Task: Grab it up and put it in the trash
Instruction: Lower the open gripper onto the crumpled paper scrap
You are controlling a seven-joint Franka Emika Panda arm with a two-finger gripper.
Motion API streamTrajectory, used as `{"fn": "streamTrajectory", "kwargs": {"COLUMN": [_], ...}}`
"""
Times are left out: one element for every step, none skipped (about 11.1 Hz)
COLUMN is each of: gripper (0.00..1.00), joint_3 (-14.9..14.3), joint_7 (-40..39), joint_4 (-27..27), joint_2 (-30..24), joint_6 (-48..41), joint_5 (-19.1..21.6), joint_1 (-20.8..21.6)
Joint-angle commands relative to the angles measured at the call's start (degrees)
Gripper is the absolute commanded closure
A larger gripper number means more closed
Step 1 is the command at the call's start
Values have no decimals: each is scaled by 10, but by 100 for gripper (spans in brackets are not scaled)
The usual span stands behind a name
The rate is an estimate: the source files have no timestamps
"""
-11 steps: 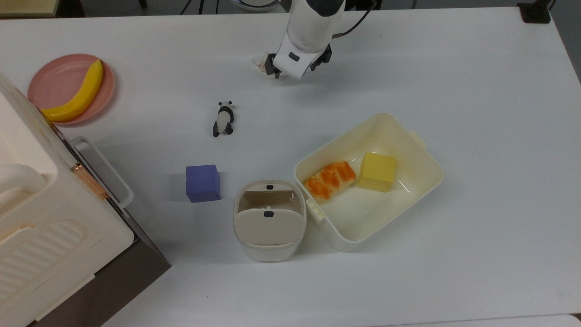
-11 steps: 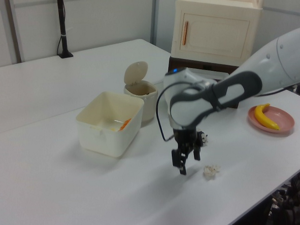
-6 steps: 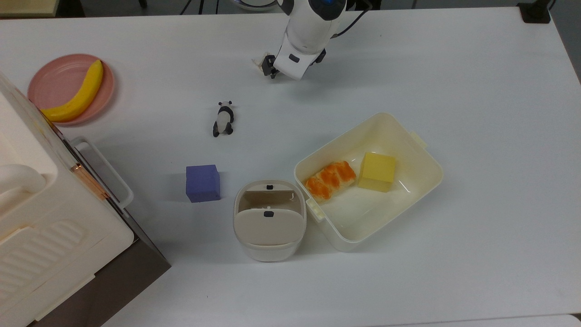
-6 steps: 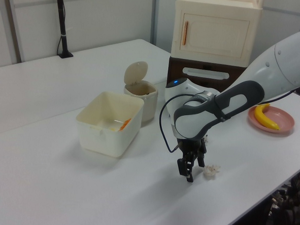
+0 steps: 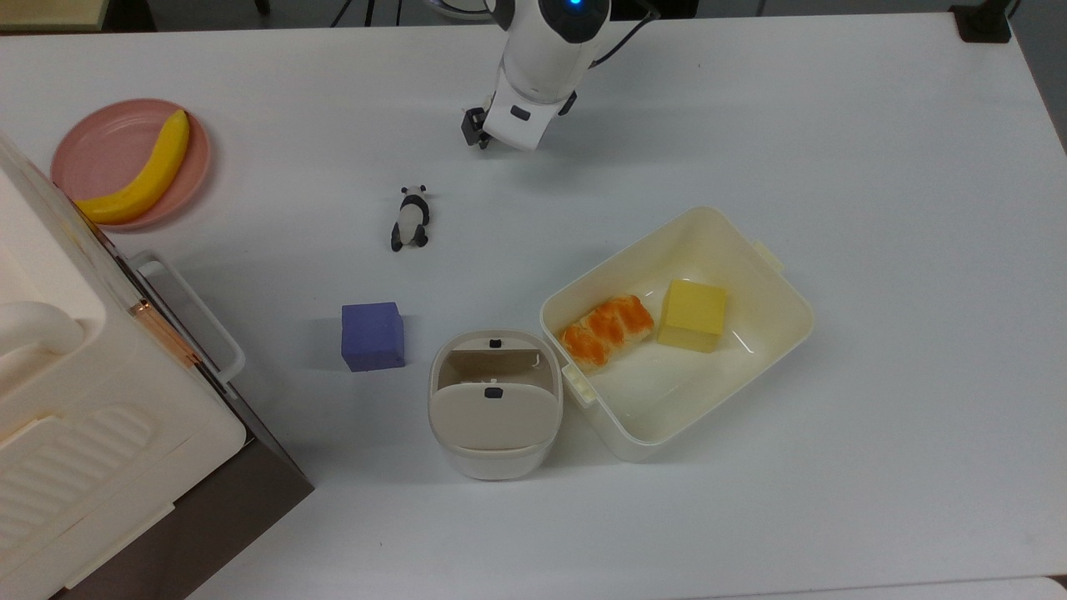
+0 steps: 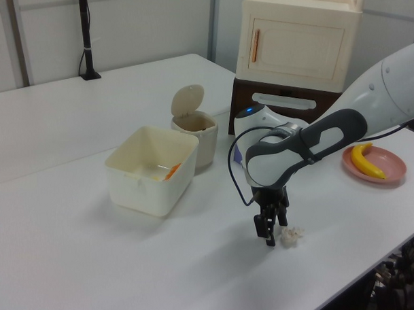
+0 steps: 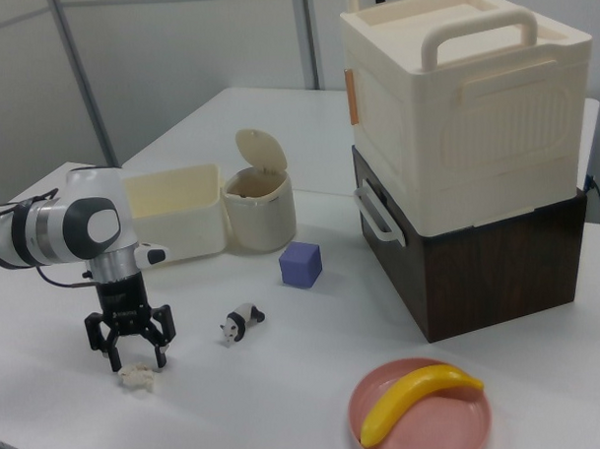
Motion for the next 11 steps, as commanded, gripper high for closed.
{"fn": "streamTrajectory", "kwargs": {"gripper": [30, 41, 53, 65, 77, 86, 89, 93, 98, 81, 24], "joint_3": [-5, -5, -5, -5, -6, -8, -8, -8, -8, -8, -8], "joint_7": [-41, -46, -51, -59, -63, -65, -65, -65, -65, -64, -63], "joint_4": [-21, -21, -20, -17, -16, -16, -15, -10, -4, -3, -2], "joint_2": [-31, -32, -32, -32, -35, -40, -41, -42, -41, -41, -42], "joint_6": [-19, -25, -33, -44, -52, -55, -61, -62, -67, -70, -75], "joint_5": [-14, -15, -15, -15, -15, -15, -15, -15, -15, -14, -13], "joint_1": [-2, -2, -2, -2, -2, -3, -3, -7, -9, -12, -16]}}
